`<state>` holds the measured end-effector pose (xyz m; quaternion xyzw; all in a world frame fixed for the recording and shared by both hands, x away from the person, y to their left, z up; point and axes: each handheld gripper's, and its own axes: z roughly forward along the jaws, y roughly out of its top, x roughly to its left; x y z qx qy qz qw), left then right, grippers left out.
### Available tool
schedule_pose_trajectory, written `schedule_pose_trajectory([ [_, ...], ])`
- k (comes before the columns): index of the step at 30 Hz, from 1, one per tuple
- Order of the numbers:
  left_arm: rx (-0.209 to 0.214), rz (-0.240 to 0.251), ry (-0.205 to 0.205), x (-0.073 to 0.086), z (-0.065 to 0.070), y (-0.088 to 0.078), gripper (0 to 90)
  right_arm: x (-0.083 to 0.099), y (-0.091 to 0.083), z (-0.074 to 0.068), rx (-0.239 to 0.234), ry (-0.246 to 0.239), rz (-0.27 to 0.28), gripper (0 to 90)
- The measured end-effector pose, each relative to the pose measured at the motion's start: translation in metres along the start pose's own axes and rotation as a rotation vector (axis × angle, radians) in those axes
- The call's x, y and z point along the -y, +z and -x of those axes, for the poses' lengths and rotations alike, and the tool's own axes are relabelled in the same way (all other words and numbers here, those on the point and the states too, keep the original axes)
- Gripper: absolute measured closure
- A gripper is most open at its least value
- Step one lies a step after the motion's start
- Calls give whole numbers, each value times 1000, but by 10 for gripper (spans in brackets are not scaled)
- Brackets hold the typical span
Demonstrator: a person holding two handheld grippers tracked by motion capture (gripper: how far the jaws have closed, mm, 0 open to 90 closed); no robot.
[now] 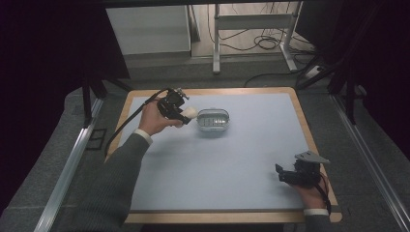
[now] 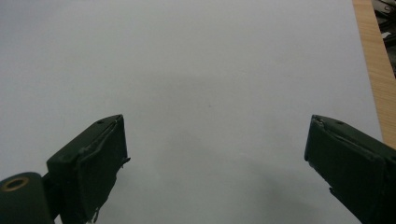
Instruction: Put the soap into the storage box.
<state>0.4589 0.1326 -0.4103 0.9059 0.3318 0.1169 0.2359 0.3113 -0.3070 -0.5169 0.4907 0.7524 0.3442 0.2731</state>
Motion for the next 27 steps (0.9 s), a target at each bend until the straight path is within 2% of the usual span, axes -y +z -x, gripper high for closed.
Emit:
schedule_pose_trajectory([
  [7,14,6,29,-15,5,3,494,0,1,0,1,-2,-3,54],
  [14,5,4,60,-30,13,4,494,1,1,1,2,-1,-4,55],
  [18,24,13,69,-35,15,8,494,1,2,1,3,-1,-6,54],
  [23,24,1,75,-38,15,17,494,1,2,1,4,-5,-8,54],
  [27,40,6,85,-42,15,23,494,1,3,0,6,-9,-13,54],
])
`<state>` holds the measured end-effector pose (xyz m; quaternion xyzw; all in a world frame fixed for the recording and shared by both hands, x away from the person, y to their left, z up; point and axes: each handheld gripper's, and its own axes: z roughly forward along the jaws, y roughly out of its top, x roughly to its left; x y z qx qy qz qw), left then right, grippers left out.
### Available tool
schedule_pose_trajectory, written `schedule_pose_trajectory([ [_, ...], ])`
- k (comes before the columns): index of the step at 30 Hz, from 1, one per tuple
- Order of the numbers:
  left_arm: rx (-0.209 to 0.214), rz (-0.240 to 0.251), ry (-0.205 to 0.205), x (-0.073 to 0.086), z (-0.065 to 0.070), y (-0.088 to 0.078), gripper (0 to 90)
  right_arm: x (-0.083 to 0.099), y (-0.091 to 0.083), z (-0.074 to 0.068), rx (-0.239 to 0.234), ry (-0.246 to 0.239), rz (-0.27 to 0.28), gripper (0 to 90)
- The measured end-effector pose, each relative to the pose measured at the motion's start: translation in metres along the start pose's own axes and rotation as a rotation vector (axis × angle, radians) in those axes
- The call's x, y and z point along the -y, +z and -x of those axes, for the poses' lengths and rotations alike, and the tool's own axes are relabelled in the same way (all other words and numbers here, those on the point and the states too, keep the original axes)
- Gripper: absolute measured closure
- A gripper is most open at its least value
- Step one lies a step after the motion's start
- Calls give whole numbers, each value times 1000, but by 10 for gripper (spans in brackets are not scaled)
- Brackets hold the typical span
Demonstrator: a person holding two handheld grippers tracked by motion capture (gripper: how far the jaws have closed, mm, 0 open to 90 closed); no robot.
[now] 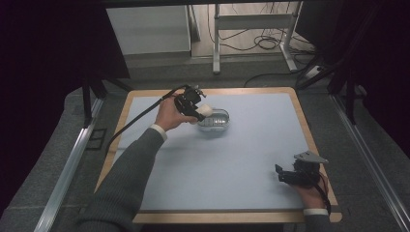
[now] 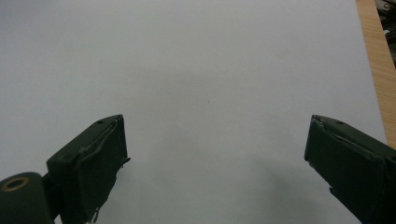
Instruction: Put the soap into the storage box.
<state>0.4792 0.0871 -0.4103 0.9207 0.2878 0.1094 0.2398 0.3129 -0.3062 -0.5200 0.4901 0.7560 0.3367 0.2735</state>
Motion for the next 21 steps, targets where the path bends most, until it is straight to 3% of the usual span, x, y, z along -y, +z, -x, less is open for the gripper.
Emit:
schedule_pose_trajectory([
  [12,20,-8,13,-7,-3,20,494,-1,-4,1,3,9,19,55],
  [17,55,6,32,-10,-5,28,494,-2,-5,2,2,11,21,55],
  [21,42,-8,72,-18,-1,32,494,-1,-4,2,3,10,18,55],
])
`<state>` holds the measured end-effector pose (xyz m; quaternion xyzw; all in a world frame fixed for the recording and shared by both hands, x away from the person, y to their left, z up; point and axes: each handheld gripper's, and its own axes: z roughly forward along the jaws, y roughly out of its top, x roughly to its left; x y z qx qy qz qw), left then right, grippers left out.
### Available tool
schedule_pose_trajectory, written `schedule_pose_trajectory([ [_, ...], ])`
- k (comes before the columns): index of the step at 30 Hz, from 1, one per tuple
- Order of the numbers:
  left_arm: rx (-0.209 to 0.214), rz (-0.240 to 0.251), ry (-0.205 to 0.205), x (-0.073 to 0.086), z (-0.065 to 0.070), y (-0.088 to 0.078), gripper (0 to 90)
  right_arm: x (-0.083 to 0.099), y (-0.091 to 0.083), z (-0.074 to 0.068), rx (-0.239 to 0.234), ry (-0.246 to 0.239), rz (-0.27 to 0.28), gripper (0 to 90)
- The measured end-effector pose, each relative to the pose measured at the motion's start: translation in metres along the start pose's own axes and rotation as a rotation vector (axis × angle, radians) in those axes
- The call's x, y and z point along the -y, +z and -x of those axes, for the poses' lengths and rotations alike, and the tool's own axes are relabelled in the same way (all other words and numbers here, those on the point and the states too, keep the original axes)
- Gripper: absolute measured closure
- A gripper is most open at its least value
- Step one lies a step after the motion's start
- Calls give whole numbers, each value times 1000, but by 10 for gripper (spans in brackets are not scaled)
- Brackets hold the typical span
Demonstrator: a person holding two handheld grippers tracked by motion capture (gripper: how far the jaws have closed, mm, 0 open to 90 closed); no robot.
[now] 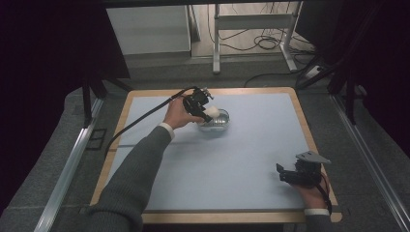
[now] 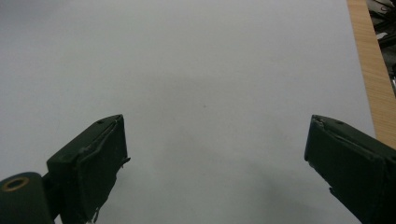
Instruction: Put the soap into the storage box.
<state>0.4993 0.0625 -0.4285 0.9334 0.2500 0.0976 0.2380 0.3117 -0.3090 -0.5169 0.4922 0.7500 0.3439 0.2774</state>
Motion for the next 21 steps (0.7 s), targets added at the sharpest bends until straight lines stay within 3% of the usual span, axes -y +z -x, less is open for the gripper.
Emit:
schedule_pose_trajectory([
  [10,10,-17,46,-21,8,16,494,1,0,0,-1,2,-2,55],
  [15,3,-26,54,-19,7,24,493,1,1,1,-2,3,-3,55],
  [21,11,-44,36,-12,5,32,493,2,2,1,-3,-3,-8,54],
])
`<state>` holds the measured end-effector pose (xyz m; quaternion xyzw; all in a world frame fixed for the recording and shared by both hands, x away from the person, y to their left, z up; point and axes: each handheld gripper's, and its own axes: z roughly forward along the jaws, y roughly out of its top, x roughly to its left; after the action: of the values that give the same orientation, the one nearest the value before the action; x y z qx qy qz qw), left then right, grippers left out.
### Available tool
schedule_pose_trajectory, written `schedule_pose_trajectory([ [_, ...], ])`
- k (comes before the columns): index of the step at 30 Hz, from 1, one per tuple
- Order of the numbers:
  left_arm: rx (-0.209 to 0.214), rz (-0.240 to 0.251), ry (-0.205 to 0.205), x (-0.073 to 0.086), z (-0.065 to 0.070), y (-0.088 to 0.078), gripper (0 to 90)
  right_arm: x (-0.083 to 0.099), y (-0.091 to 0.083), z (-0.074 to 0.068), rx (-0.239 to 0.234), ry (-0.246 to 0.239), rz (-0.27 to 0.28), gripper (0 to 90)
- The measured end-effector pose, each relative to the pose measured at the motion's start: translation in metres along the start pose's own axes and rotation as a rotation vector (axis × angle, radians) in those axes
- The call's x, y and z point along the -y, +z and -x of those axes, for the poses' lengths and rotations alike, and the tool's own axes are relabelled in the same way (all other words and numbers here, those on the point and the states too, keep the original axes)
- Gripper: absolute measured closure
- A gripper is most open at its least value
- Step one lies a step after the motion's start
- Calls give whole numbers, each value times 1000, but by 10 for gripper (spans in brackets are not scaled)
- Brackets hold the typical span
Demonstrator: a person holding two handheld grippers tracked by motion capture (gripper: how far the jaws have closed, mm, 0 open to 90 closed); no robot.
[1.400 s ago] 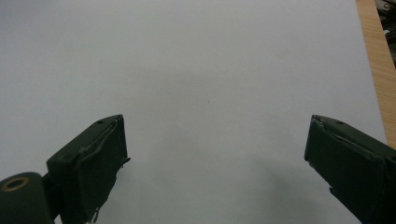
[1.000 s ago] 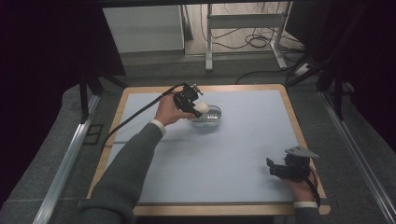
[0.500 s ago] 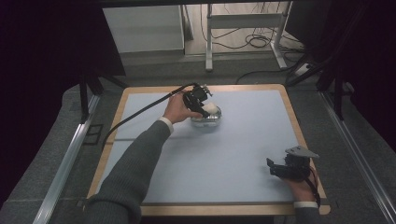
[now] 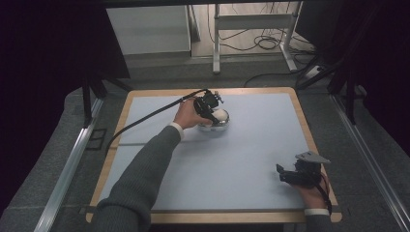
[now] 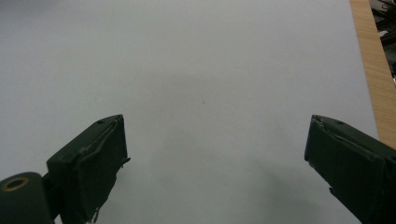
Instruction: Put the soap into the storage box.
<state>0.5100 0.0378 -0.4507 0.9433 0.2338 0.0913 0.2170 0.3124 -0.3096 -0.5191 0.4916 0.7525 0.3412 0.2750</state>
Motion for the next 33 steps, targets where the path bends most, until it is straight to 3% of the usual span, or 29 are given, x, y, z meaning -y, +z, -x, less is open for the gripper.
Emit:
schedule_pose_trajectory([
  [4,10,0,-12,4,0,4,489,0,0,-1,0,0,0,55],
  [8,30,59,-42,4,-2,-5,459,0,1,-1,3,-3,-4,55],
  [14,12,110,-65,9,-3,-19,402,0,0,-1,3,-2,-5,55],
  [16,-12,146,-64,13,-1,-25,389,0,0,-1,4,0,-6,55],
  [20,-9,204,-98,23,5,-38,354,0,0,-1,5,-4,-6,55],
  [25,-8,241,-137,47,10,-53,307,0,0,-1,8,-4,-6,55],
  [28,9,290,-183,69,14,-59,304,0,0,-1,9,-4,-5,55],
  [33,16,327,-241,105,19,-64,300,0,0,-3,11,-11,-4,55],
])
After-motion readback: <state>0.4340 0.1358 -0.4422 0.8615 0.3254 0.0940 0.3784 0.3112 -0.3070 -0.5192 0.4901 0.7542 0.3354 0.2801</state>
